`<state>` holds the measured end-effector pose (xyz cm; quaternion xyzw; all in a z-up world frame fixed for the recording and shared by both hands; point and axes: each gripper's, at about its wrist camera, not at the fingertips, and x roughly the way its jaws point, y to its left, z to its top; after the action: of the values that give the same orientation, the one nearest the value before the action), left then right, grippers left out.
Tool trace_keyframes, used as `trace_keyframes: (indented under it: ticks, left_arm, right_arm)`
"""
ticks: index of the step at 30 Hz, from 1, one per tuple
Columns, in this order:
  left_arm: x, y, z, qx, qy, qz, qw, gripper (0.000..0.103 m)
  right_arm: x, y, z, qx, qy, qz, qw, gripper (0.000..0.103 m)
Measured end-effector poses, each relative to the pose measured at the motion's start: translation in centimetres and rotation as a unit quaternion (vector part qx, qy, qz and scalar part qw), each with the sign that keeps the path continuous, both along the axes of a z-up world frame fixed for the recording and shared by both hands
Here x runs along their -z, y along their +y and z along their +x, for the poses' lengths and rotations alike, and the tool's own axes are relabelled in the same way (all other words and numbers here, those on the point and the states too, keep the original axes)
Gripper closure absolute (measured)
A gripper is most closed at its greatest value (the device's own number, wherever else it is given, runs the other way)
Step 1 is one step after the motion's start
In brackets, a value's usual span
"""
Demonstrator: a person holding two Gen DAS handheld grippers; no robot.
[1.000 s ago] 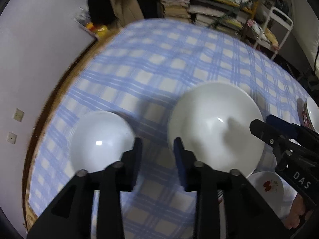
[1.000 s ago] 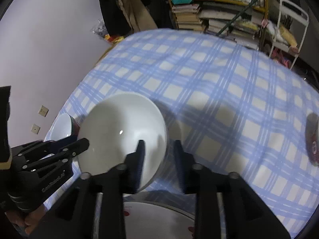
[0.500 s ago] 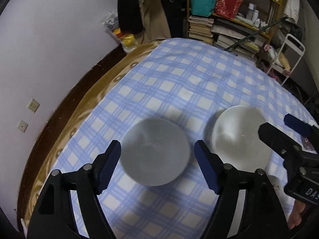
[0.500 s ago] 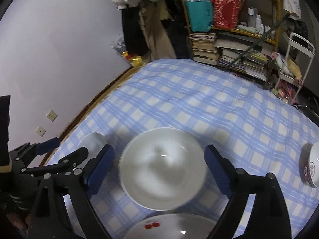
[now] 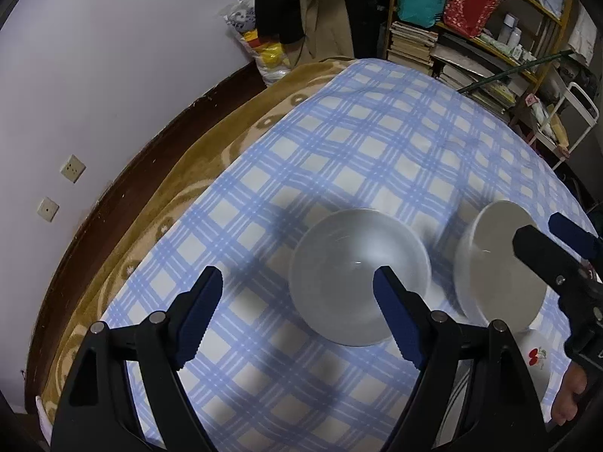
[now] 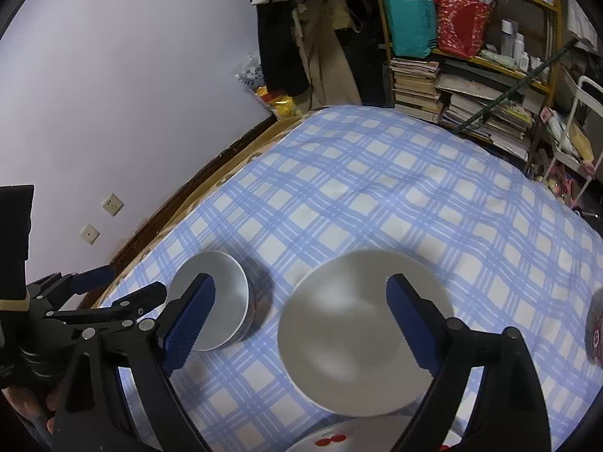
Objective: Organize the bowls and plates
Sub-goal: 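Open both tools and lift them off the white bowl, then move both tools to a white bowl and close on its rim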
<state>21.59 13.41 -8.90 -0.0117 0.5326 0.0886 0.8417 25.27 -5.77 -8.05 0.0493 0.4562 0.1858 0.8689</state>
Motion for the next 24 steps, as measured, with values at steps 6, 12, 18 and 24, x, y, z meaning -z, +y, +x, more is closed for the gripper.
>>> trace_keyframes:
  ticks: [6,12,18,24]
  left_arm:
    - [1.6,1.8,0.4,-0.017,0.018,-0.015,0.9996,0.022]
    - [2.8,2.6,0.8,-0.022,0.03,-0.022,0.9991,0.022]
    - [3.8,2.8,1.0,-0.017,0.042,-0.018,0.9988,0.022]
    - [5.0,3.1,1.4,-0.012,0.057,-0.023,0.998,0.027]
  right_arm:
    - [-0.1,1.7,0.3,-0.015,-0.013,-0.011,1.0,0.011]
    - [0.7,4.0,0.7,-0.038,-0.002,-0.023,0.999,0.029]
    - [2.7,5.9,1.1,-0.057,0.031,-0.037,0.997,0.053]
    - [4.7,6.9,1.4,-0.067,0.055,-0.045,0.995,0.056]
